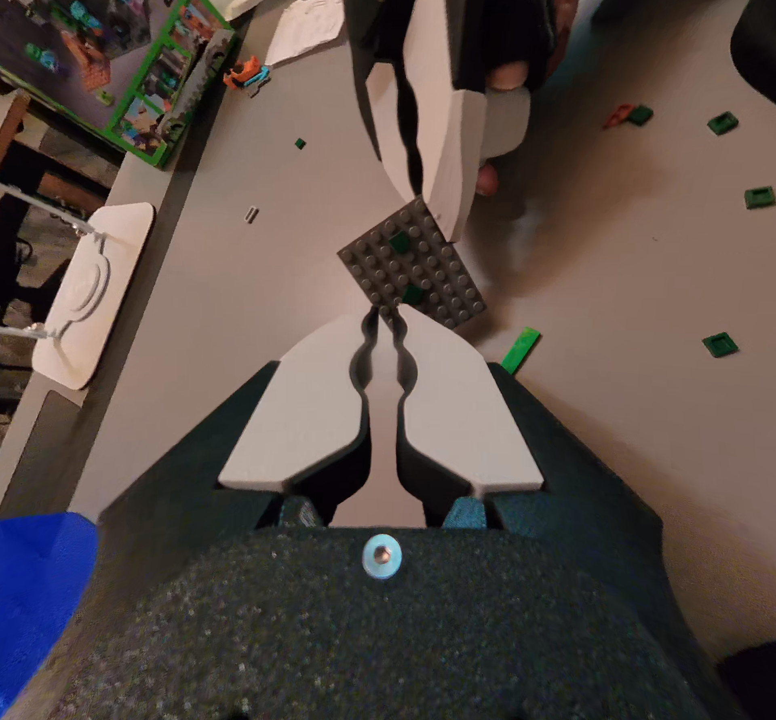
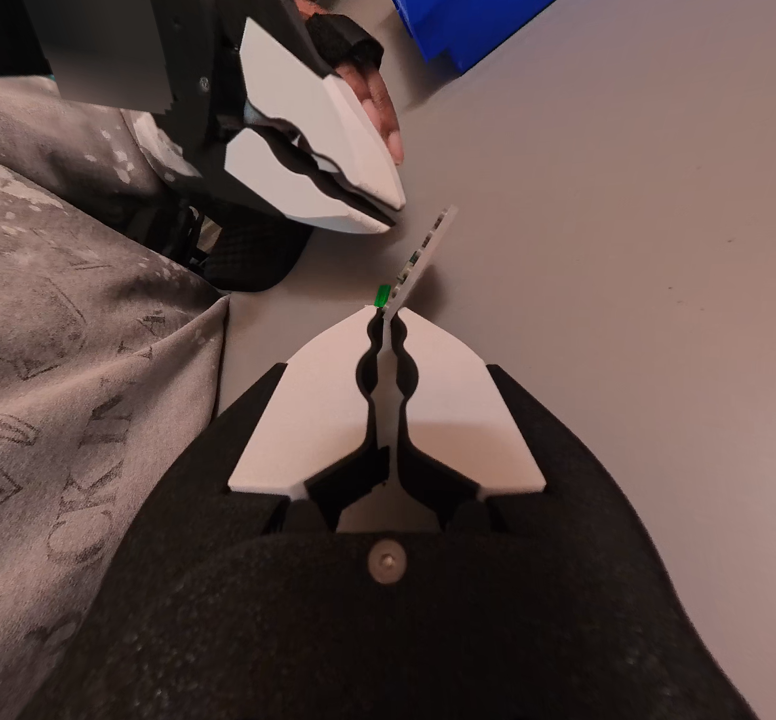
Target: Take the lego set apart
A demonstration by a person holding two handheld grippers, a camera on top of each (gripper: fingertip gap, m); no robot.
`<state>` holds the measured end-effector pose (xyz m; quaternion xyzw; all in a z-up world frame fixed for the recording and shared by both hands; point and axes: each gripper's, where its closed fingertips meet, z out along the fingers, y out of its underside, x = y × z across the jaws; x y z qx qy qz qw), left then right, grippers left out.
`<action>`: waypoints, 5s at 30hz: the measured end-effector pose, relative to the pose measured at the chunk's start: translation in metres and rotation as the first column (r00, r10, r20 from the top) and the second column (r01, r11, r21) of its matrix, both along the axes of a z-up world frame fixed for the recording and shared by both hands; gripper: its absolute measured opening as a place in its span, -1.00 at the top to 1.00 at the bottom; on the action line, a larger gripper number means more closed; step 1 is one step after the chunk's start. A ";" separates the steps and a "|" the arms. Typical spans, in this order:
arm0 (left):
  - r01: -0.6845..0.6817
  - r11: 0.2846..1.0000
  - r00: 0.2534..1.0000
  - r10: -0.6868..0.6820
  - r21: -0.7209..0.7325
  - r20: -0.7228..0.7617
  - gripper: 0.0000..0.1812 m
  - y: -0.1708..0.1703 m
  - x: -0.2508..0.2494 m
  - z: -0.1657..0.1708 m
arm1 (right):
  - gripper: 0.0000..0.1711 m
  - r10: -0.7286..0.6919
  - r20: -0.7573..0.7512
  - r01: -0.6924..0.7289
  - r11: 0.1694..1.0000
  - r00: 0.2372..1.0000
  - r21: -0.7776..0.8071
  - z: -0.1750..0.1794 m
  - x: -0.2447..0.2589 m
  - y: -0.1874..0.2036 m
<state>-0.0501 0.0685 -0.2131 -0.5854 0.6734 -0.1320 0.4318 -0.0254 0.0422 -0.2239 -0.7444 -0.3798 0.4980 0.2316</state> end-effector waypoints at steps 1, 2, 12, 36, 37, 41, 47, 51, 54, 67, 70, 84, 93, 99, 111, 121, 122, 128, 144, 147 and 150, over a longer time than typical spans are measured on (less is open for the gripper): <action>-0.011 1.000 1.000 0.011 -0.008 0.013 0.92 0.002 -0.002 0.001 | 0.97 0.001 0.001 -0.001 1.000 1.000 0.001 0.000 0.000 0.000; -0.018 0.999 0.999 0.019 -0.027 0.030 0.90 0.002 -0.003 0.002 | 0.97 0.003 -0.001 -0.003 1.000 1.000 0.002 0.000 0.000 0.000; 0.179 0.765 0.949 0.031 -0.619 0.312 0.83 -0.032 -0.005 0.019 | 0.96 0.182 -0.117 -0.150 0.958 0.976 0.243 0.025 0.001 -0.022; 0.266 0.718 0.931 -0.018 -0.643 0.366 0.94 -0.060 0.004 0.022 | 0.96 0.216 -0.220 -0.137 0.936 0.951 0.325 0.050 0.000 -0.030; 0.251 0.705 0.932 0.011 -0.664 0.363 0.94 -0.058 0.004 0.022 | 0.96 0.197 -0.223 -0.120 0.940 0.955 0.320 0.050 0.000 -0.027; 0.222 0.628 0.923 0.112 -0.746 0.369 0.94 -0.051 0.002 0.027 | 0.96 0.131 -0.227 -0.049 0.940 0.965 0.337 0.053 0.000 -0.016; 0.200 0.632 0.862 0.249 -0.749 0.441 0.94 -0.028 -0.018 0.052 | 0.96 0.069 -0.185 0.007 0.924 0.980 0.382 0.051 0.004 -0.005; 0.037 0.699 0.774 0.432 -0.714 0.463 0.95 0.014 -0.070 0.073 | 0.97 0.012 -0.106 0.040 0.878 0.994 0.477 0.043 0.003 0.003; -0.182 0.718 0.699 0.575 -0.672 0.424 0.94 0.047 -0.120 0.077 | 0.97 -0.016 -0.025 0.027 0.851 1.000 0.525 0.033 0.000 0.007; -0.446 0.428 0.668 0.744 -0.786 0.026 0.94 0.128 -0.218 0.038 | 1.00 -0.057 0.029 0.036 0.873 0.998 0.487 0.024 0.004 0.012; -0.491 0.414 0.670 0.742 -0.766 -0.029 0.94 0.138 -0.218 0.024 | 1.00 -0.063 0.043 0.035 0.876 0.997 0.481 0.021 0.007 0.014; -0.677 0.468 0.608 0.791 -0.568 -0.072 0.62 0.161 -0.229 0.014 | 1.00 -0.055 0.114 -0.009 0.864 0.992 0.503 0.015 0.009 0.011; -0.550 0.823 0.826 0.562 -0.144 0.054 0.64 0.094 -0.152 0.082 | 0.98 -0.060 0.169 -0.036 0.857 0.984 0.513 0.009 0.011 0.010; -0.100 0.986 0.990 0.085 -0.136 -0.111 0.73 -0.009 -0.059 0.036 | 0.95 -0.170 0.242 0.004 0.825 0.955 0.565 0.011 0.034 0.019; 0.148 0.901 0.871 -0.314 -0.407 -0.378 0.76 -0.051 -0.017 -0.053 | 0.93 -0.191 0.246 0.033 0.848 0.950 0.529 0.025 0.075 -0.016; 0.169 0.891 0.861 -0.341 -0.421 -0.377 0.92 -0.061 -0.015 -0.057 | 0.94 0.045 0.328 -0.215 0.837 0.944 0.503 0.014 0.031 -0.071; 0.155 0.888 0.869 -0.331 -0.434 -0.367 0.92 -0.062 -0.017 -0.056 | 0.94 0.059 0.331 -0.227 0.838 0.942 0.496 0.012 0.027 -0.073; 0.099 0.904 0.954 -0.205 -0.416 -0.217 0.92 -0.061 -0.032 -0.017 | 0.94 0.139 0.373 -0.314 0.829 0.917 0.463 -0.006 0.003 -0.091; -0.022 0.924 0.991 -0.032 -0.383 -0.133 0.92 -0.084 -0.061 -0.016 | 0.90 0.148 0.489 -0.401 0.788 0.860 0.467 -0.023 -0.025 -0.102; -0.035 0.924 0.994 -0.006 -0.380 -0.107 0.92 -0.083 -0.052 -0.019 | 0.90 0.118 0.476 -0.363 0.807 0.872 0.465 -0.021 -0.021 -0.101; -0.088 0.932 0.996 0.073 -0.353 -0.056 0.92 -0.067 -0.051 -0.013 | 0.90 0.062 0.458 -0.303 0.827 0.887 0.474 -0.018 -0.014 -0.096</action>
